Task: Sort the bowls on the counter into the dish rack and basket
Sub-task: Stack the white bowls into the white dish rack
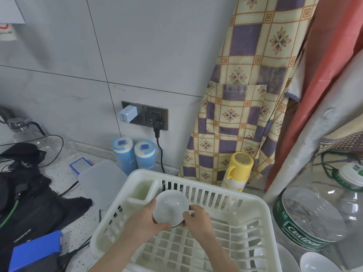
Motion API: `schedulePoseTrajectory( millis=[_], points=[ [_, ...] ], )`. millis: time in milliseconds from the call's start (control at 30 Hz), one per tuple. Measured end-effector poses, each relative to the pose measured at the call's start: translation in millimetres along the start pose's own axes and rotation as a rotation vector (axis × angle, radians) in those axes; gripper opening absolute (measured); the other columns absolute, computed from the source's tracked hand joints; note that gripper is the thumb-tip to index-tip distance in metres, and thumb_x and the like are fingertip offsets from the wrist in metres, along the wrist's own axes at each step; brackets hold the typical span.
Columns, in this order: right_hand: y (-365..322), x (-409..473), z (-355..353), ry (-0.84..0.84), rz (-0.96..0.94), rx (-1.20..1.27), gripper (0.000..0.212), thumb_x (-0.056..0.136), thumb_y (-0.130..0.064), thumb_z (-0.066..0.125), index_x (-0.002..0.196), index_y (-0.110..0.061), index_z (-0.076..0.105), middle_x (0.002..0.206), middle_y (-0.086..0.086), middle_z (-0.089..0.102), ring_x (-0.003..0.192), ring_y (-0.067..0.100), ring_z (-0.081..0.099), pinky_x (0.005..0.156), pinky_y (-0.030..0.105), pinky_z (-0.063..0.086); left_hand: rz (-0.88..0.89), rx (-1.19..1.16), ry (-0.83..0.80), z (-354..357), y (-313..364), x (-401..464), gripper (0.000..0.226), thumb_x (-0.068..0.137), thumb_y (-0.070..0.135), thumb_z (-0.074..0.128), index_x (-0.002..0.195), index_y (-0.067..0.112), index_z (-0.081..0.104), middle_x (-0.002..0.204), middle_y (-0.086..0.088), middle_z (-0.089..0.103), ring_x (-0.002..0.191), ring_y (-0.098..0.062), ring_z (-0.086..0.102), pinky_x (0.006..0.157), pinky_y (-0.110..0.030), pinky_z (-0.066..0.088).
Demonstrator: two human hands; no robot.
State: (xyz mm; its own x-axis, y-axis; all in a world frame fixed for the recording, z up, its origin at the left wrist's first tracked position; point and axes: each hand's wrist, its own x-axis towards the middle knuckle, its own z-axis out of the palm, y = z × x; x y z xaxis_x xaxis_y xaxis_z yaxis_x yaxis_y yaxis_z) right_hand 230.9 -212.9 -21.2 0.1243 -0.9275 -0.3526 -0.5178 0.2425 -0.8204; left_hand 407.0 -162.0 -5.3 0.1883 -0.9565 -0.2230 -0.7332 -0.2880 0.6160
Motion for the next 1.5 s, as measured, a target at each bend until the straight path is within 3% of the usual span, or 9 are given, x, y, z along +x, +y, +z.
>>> schedulePoseTrajectory(
  millis=[133,233,300,533,633,733,933,1333,1500],
  points=[
    [-4.4,-4.1,-4.5,-0.053,0.025,-0.035,0.028,0.091,-0.022,0.049,0.114,-0.017,0.063,0.081,0.002,0.076,0.039,-0.001,0.048,0.045,0.018,0.039,-0.002,0.028,-0.006,-2.8,2.7,-1.8,0.081,0.063,0.065,0.073,0.134,0.046,0.039,0.095,0.023,0.061,0.086,-0.004,0.056,0.059,-0.015,0.036],
    [-9.6,-14.2,-10.3,-0.068,0.046,-0.065,0.046,0.095,-0.03,0.047,0.138,-0.013,0.048,0.098,0.005,0.074,0.067,0.011,0.058,0.062,0.026,0.046,0.004,0.027,0.011,-3.2,2.4,-4.0,0.078,0.065,0.064,0.072,0.134,0.044,0.041,0.092,0.023,0.06,0.084,-0.004,0.056,0.058,-0.015,0.035],
    [-10.6,-25.7,-15.5,-0.049,0.04,-0.039,0.05,0.097,-0.029,0.047,0.144,-0.014,0.041,0.087,-0.002,0.073,0.068,0.011,0.058,0.061,0.024,0.045,-0.001,0.082,0.041,-3.6,1.1,-5.0,0.074,0.073,0.06,0.068,0.137,0.038,0.04,0.088,0.016,0.06,0.078,-0.007,0.056,0.054,-0.017,0.034],
    [-20.6,-94.2,-31.6,0.098,-0.07,0.123,0.035,0.097,-0.013,0.047,0.132,-0.018,0.052,0.08,-0.003,0.073,0.038,-0.002,0.046,0.043,0.014,0.036,0.111,-0.124,0.052,-12.3,8.7,-32.5,0.04,0.094,0.039,0.056,0.133,0.03,0.055,0.07,0.004,0.066,0.065,-0.006,0.063,0.057,-0.021,0.042],
    [-21.0,-132.7,-27.9,0.156,-0.091,0.214,0.03,0.098,-0.013,0.047,0.125,-0.024,0.056,0.082,-0.001,0.075,0.043,-0.008,0.05,0.053,0.016,0.039,0.187,-0.279,0.015,-14.2,12.0,-65.3,0.026,0.096,0.032,0.057,0.122,0.034,0.059,0.069,-0.003,0.07,0.061,-0.005,0.066,0.057,-0.019,0.049],
    [-14.0,-169.4,-23.1,0.229,-0.095,0.268,0.027,0.097,-0.014,0.049,0.117,-0.028,0.06,0.076,-0.005,0.074,0.049,-0.007,0.054,0.059,0.02,0.042,0.238,-0.424,-0.043,-12.7,15.0,-104.9,0.013,0.096,0.029,0.058,0.106,0.036,0.063,0.068,0.007,0.071,0.06,-0.001,0.066,0.054,-0.013,0.047],
    [38.8,-242.0,-20.2,0.399,0.03,0.405,0.025,0.095,-0.007,0.051,0.106,-0.024,0.065,0.071,0.0,0.074,0.046,0.008,0.043,0.048,0.017,0.04,0.264,-0.532,-0.297,20.8,13.4,-171.6,0.011,0.096,0.036,0.057,0.098,0.034,0.067,0.062,0.002,0.069,0.047,-0.004,0.05,0.048,-0.016,0.04],
    [150.0,-336.3,-47.5,0.723,0.411,0.663,0.014,0.092,-0.011,0.058,0.087,-0.011,0.071,0.065,0.007,0.073,0.04,0.012,0.037,0.034,0.017,0.023,-0.026,-0.358,-0.705,120.4,21.5,-256.8,0.022,0.098,0.04,0.049,0.109,0.024,0.059,0.08,0.004,0.074,0.049,-0.004,0.049,0.054,-0.018,0.04],
    [190.1,-346.6,-63.7,0.613,0.584,1.023,0.035,0.097,-0.031,0.05,0.095,0.0,0.065,0.09,0.015,0.071,0.03,0.007,0.033,0.033,0.011,0.017,-0.215,-0.382,-0.698,141.3,39.4,-267.3,0.024,0.098,0.043,0.047,0.11,0.024,0.054,0.086,0.0,0.074,0.043,-0.009,0.037,0.039,-0.017,0.025]
  ],
)
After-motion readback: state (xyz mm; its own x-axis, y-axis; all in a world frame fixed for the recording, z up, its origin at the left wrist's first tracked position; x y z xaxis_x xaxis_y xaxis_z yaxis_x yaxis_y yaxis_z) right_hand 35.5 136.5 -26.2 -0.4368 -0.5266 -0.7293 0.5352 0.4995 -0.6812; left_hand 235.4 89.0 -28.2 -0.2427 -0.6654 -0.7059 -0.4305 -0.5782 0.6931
